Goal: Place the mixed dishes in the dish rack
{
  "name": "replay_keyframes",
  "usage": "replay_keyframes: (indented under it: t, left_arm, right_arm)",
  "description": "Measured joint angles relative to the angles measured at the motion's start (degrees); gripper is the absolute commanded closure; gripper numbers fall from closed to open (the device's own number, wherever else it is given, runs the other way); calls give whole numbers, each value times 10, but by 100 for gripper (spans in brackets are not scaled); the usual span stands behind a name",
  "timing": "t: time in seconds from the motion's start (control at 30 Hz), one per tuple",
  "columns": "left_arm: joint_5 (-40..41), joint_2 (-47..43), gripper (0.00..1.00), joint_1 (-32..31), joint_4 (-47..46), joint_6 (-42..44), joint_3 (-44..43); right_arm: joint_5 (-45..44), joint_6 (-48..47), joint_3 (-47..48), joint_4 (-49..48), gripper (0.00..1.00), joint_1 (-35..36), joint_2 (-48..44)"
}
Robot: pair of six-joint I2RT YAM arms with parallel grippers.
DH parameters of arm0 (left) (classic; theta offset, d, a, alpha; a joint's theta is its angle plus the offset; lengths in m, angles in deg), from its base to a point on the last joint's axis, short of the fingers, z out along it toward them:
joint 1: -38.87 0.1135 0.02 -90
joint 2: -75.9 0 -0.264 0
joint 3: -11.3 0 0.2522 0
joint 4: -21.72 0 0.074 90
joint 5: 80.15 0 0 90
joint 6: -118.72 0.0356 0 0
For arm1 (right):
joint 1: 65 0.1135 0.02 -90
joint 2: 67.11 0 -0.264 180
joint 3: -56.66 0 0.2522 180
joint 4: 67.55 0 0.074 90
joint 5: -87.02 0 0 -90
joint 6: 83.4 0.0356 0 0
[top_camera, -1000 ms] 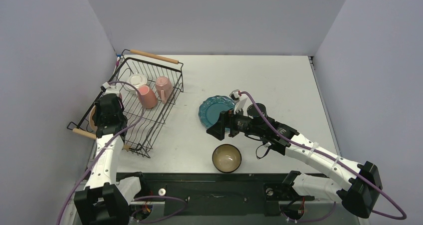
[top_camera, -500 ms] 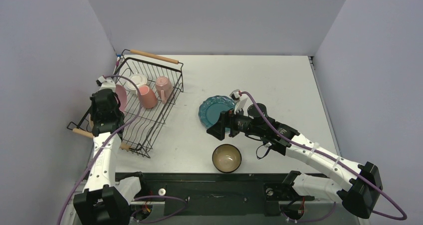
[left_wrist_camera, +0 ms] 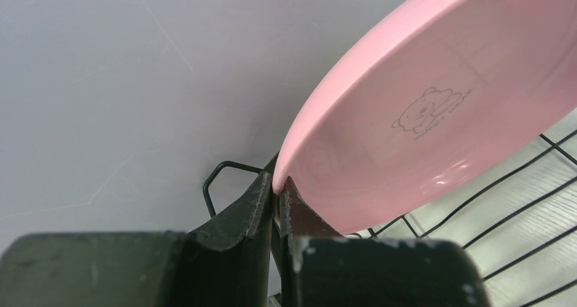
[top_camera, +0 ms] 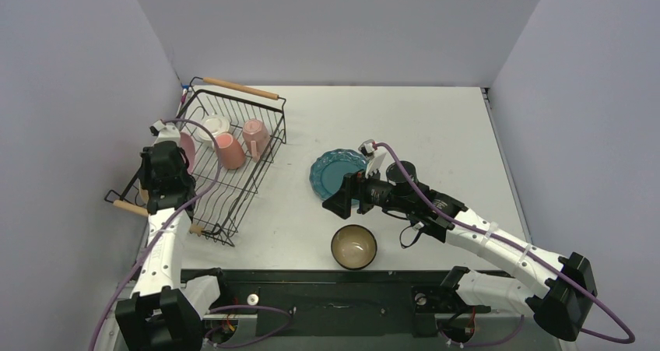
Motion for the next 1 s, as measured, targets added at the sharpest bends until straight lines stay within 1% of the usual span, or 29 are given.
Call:
replay_keyframes:
  t: [0.1,0.2,0.53,0.6,0.67,0.7,0.73,0.8,0.9,0.93,1.0]
  left_arm:
    - [14,1,100,0,-44,12,32]
    - [22,11,100,0,-69,19,56]
    - [23,17,100,0,-95,14,77]
    - [24,16,94,0,-95,8,78]
    - [23,12,84,0,-92,2,81]
    - [22,9,82,0,-90,-3,82]
    - [21,5,73,0,-88,-9,85]
    - [21,-5,63,0,-82,-16,92]
    - [20,-29,52,-1,-74,-23,108]
    - [19,-37,47,-1,-70,-25,111]
    - [19,-48,41,-2,-64,-28,113]
  right_arm:
    - [0,0,0,0,17,0,0]
    - [0,0,0,0,17,0,0]
    - [0,-1,0,0,17,0,0]
    - [0,-1,0,0,17,0,0]
    - [0,-2,0,0,17,0,0]
    - [0,-2,0,0,17,0,0]
    - [0,-2,0,0,17,0,0]
    - [0,-2,0,0,17,0,0]
    - [0,-2,0,0,17,0,0]
    - [0,-2,0,0,17,0,0]
    - [0,-2,0,0,17,0,0]
